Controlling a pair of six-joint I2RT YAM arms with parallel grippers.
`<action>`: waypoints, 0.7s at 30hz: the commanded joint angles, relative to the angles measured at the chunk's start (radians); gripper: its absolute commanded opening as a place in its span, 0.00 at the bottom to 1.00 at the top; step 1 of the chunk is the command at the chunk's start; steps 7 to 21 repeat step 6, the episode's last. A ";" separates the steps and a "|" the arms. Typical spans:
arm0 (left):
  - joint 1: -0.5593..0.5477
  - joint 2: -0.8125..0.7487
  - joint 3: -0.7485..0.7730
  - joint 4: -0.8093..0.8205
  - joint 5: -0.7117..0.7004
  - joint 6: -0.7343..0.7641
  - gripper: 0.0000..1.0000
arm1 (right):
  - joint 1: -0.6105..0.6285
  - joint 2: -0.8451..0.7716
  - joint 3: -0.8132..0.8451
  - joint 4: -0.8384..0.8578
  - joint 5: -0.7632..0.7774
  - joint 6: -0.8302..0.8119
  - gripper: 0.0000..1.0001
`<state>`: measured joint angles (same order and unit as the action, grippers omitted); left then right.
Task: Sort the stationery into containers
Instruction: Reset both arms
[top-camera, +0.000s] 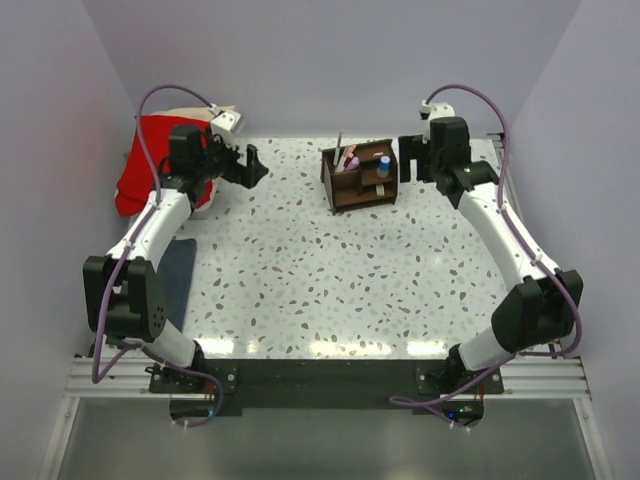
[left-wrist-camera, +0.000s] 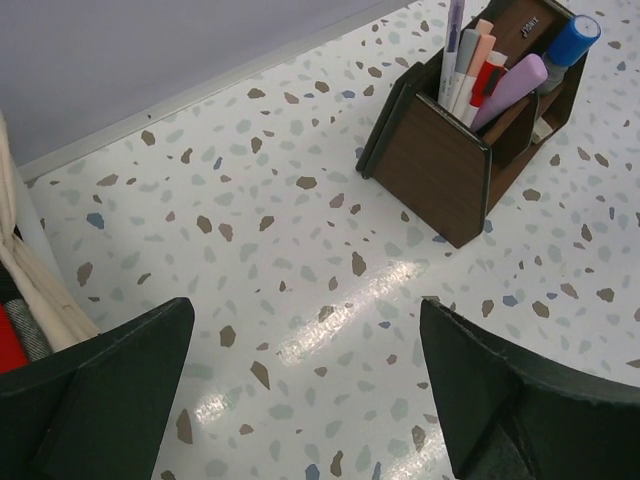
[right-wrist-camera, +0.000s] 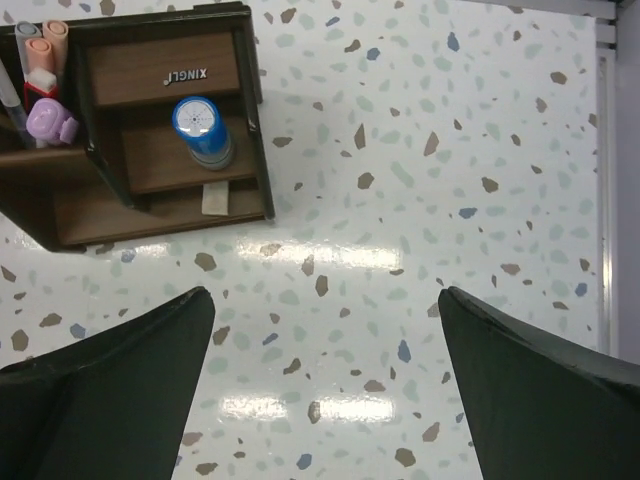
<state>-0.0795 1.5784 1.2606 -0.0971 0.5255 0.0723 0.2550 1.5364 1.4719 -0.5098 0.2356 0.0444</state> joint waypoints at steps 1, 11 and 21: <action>-0.003 -0.044 0.039 0.020 -0.025 0.015 1.00 | 0.003 -0.137 -0.074 0.023 0.099 -0.029 0.99; -0.017 -0.041 0.045 0.045 -0.025 0.006 1.00 | 0.001 -0.174 -0.113 0.033 0.103 -0.023 0.99; -0.017 -0.041 0.045 0.045 -0.025 0.006 1.00 | 0.001 -0.174 -0.113 0.033 0.103 -0.023 0.99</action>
